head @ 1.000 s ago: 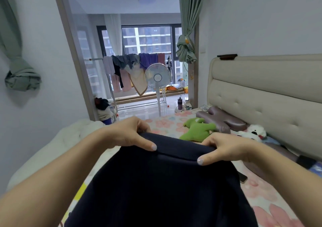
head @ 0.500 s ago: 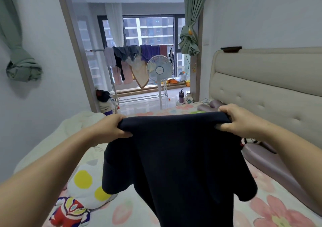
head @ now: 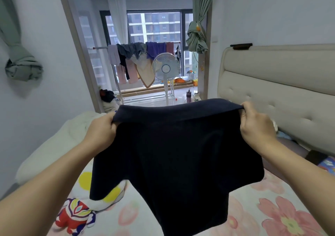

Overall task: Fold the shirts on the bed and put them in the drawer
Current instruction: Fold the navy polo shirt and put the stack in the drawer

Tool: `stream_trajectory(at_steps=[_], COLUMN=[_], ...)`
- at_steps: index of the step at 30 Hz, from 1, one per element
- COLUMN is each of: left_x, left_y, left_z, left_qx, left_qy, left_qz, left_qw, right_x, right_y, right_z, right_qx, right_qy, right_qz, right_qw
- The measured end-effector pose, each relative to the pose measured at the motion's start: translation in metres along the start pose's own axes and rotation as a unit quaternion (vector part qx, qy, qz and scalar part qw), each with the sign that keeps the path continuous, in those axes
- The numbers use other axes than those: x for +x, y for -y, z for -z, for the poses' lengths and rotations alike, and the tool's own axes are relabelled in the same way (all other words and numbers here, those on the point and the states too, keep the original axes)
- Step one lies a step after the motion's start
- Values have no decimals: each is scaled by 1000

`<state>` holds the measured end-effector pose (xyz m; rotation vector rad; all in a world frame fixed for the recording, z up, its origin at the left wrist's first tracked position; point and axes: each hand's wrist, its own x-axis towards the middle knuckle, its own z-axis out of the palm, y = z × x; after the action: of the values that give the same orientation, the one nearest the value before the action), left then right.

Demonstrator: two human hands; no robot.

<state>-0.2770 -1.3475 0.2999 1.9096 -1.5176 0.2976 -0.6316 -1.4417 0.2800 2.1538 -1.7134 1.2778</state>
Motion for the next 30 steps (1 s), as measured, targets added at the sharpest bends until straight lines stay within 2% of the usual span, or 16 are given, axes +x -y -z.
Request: stream_trajectory(at_steps=[3,7,9,12,15,18,21,23,25,27,30], left_x=[-4,-9,-15,-27,-34,-39,-40,-41,-44,-56,-86], left_y=[9,35,47,55,56,60,69,77,79,69,30], left_z=[1,18,26,34,38,36,39,43,40,25,-10], left_qx=[-32,34,52,58,14,-76,-251,-325,-335,-299,-291], left_qy=[-9,39,93,150,165,209,281,310,328,361,416], left_qz=[-7,-15,-19,-13,15,66,134,175,194,193,174], left_qw=[999,999,994,987,986,973,916,876,862,862,844], right_x=[-4,-11,-20,-28,-29,-25,-20,-23,-26,-26,-22], right_y=[3,-7,-13,-18,-15,-10,-6,0,11,29,60], right_z=[-3,0,6,10,3,-2,0,1,3,6,11], right_qx=[-4,-69,-36,-28,-44,21,158,290,379,384,314], right_qy=[4,6,59,200,223,229,284,314,311,309,352], right_qz=[8,95,141,180,202,177,75,-23,-79,-65,30], right_qw=[1000,993,988,963,953,957,943,904,868,868,881])
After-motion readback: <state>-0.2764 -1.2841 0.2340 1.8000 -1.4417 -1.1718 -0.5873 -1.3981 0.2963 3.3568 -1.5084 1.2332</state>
